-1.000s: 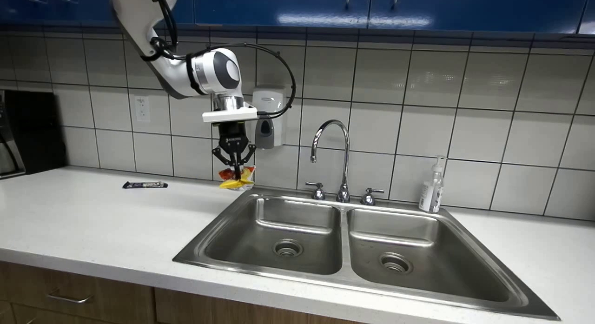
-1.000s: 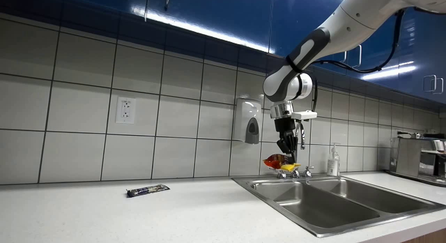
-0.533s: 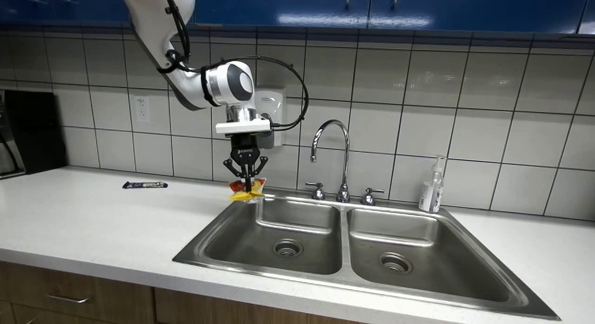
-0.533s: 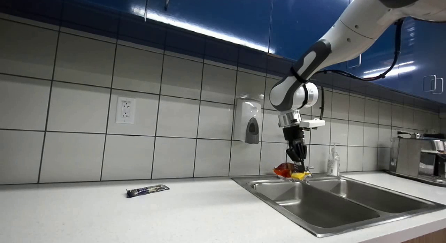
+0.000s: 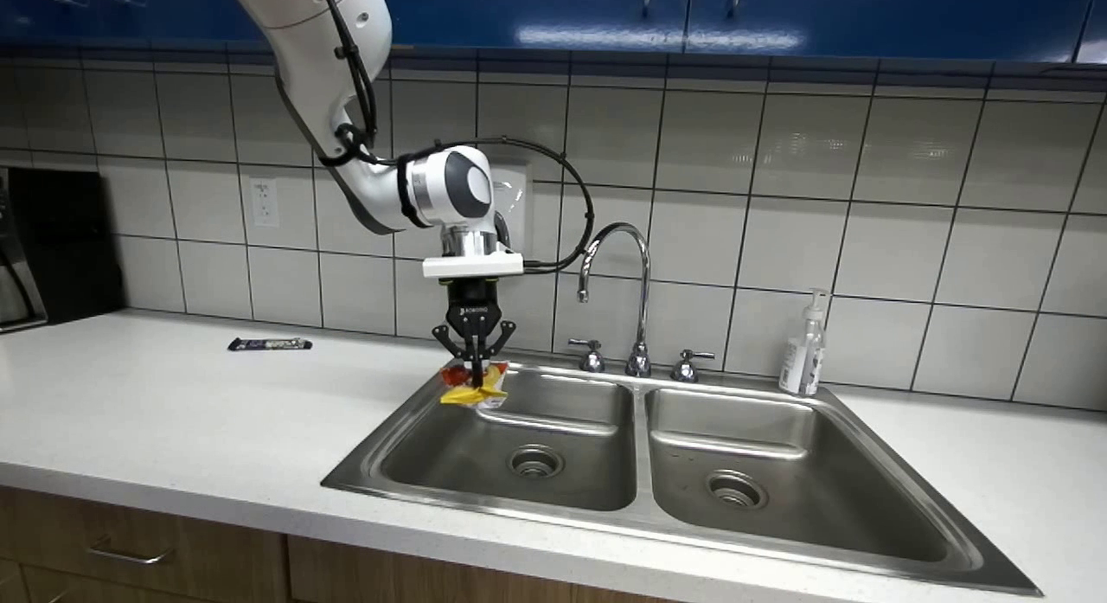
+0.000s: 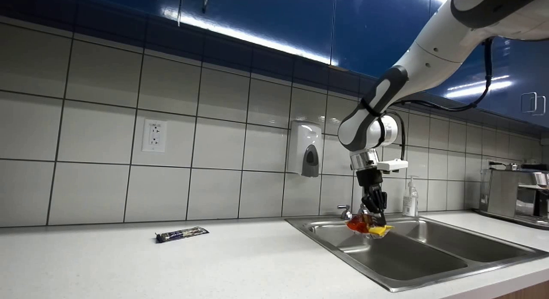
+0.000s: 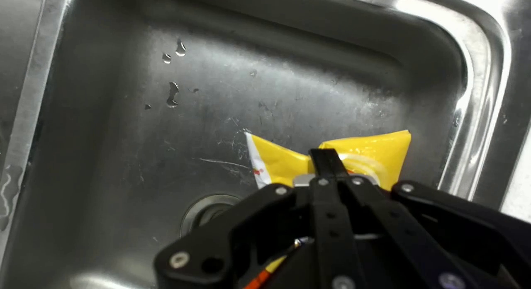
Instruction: Put the orange and yellow packet in the sink on the left.
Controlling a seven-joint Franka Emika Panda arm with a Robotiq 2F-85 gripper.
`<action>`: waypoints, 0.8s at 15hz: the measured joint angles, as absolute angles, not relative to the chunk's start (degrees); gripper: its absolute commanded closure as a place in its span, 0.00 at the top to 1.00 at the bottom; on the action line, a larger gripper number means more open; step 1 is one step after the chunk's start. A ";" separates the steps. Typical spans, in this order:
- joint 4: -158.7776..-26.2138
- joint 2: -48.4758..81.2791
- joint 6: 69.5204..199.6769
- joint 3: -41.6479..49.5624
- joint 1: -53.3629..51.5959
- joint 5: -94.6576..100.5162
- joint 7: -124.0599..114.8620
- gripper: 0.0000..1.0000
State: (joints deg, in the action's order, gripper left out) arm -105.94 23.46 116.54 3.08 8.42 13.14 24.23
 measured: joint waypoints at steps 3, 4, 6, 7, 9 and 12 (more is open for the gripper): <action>-105.92 25.24 116.80 3.13 9.28 13.14 25.28 0.00; -105.92 25.77 116.84 3.14 9.54 13.14 25.68 0.00; -105.91 26.82 116.89 3.15 9.99 13.14 26.30 0.00; -105.91 27.30 116.95 3.15 10.14 13.14 26.49 0.00; -105.88 28.24 117.22 3.15 10.38 13.14 26.87 0.00; -105.84 29.63 117.78 3.15 10.62 13.14 27.53 0.00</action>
